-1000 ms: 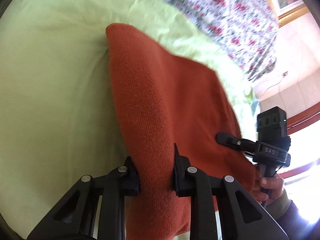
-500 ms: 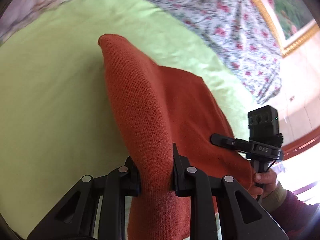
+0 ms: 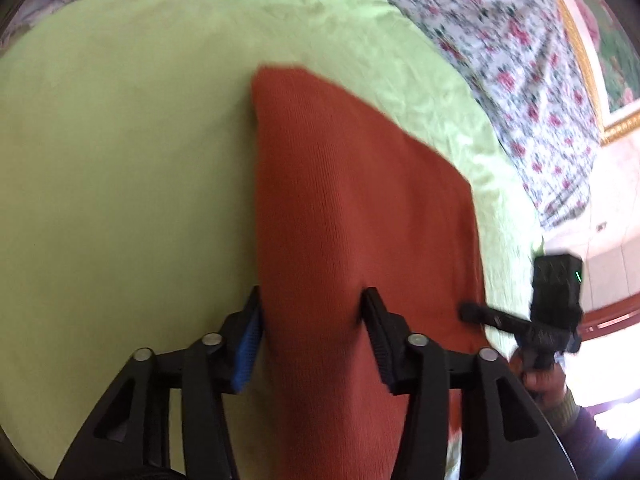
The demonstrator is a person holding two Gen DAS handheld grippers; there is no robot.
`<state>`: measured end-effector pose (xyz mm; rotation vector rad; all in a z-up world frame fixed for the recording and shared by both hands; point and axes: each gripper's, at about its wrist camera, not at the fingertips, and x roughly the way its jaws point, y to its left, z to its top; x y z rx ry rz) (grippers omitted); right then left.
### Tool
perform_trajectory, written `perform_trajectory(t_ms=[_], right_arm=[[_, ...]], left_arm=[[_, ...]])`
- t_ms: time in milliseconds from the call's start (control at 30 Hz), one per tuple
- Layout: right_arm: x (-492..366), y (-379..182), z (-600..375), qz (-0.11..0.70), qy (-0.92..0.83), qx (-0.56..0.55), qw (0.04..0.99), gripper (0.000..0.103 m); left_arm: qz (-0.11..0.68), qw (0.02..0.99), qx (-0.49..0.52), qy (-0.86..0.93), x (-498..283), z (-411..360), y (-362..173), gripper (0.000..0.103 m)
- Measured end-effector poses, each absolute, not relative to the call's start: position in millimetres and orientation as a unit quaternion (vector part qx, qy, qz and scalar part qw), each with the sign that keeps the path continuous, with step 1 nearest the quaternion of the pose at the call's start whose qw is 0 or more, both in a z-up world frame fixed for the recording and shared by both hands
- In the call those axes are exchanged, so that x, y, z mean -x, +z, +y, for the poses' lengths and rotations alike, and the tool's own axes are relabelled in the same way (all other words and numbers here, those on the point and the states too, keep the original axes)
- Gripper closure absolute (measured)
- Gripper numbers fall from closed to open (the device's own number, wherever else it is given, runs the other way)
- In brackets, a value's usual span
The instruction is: Fold small clothes
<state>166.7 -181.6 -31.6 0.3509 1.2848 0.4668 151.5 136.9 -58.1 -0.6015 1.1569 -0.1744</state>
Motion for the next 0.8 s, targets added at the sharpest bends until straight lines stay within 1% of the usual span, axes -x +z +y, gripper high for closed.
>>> perform_trajectory(t_ms=[33, 133, 267, 300, 333, 367, 467, 500, 567, 600, 633, 733, 800], right_arm=[[-167.2, -28.1, -182.6, 0.587, 0.211, -0.157, 0.766, 0.054], [-168.9, -22.7, -191.7, 0.578, 0.202, -0.161, 0.774, 0.049], [-176.0, -10.4, -201.3, 0.556, 0.194, -0.168, 0.791, 0.049], [-177.9, -7.9, -201.4, 0.551, 0.192, -0.167, 0.795, 0.049], [-180.7, -5.0, -202.4, 0.546, 0.189, -0.166, 0.799, 0.049], [-184.6, -0.7, -202.8, 0.538, 0.183, -0.164, 0.806, 0.049], [-192.4, 10.0, -199.7, 0.521, 0.186, -0.157, 0.818, 0.049], [-195.0, 13.5, -197.4, 0.516, 0.187, -0.153, 0.822, 0.05], [-199.0, 15.5, -192.9, 0.516, 0.192, -0.153, 0.821, 0.059], [-200.9, 15.1, -190.4, 0.518, 0.193, -0.151, 0.819, 0.06], [-202.1, 13.8, -188.1, 0.522, 0.192, -0.148, 0.818, 0.062], [-202.1, 8.5, -181.7, 0.53, 0.192, -0.148, 0.812, 0.067], [-201.3, 1.6, -176.6, 0.54, 0.185, -0.14, 0.809, 0.067]], left_arm=[[0.534, 0.795, 0.279, -0.074, -162.9, 142.0, -58.3, 0.046], [0.533, 0.792, 0.29, -0.065, -197.8, 154.0, -62.5, 0.046], [0.529, 0.799, 0.284, -0.042, -243.2, 166.5, -65.4, 0.046], [0.525, 0.804, 0.278, -0.034, -252.0, 168.8, -65.4, 0.054], [0.52, 0.811, 0.268, -0.024, -260.8, 170.1, -64.3, 0.08], [0.521, 0.816, 0.251, -0.008, -270.8, 170.8, -62.7, 0.091], [0.519, 0.822, 0.234, 0.014, -279.5, 173.8, -52.7, 0.09], [0.518, 0.823, 0.23, 0.017, -276.8, 173.4, -47.6, 0.088], [0.515, 0.827, 0.225, 0.015, -264.7, 170.6, -38.2, 0.08], [0.512, 0.828, 0.227, 0.009, -253.1, 170.4, -34.0, 0.073], [0.511, 0.83, 0.225, 0.008, -239.7, 169.2, -30.0, 0.069], [0.514, 0.829, 0.22, 0.0, -202.9, 164.5, -24.4, 0.066], [0.521, 0.825, 0.218, -0.007, -178.9, 155.0, -22.9, 0.063]])
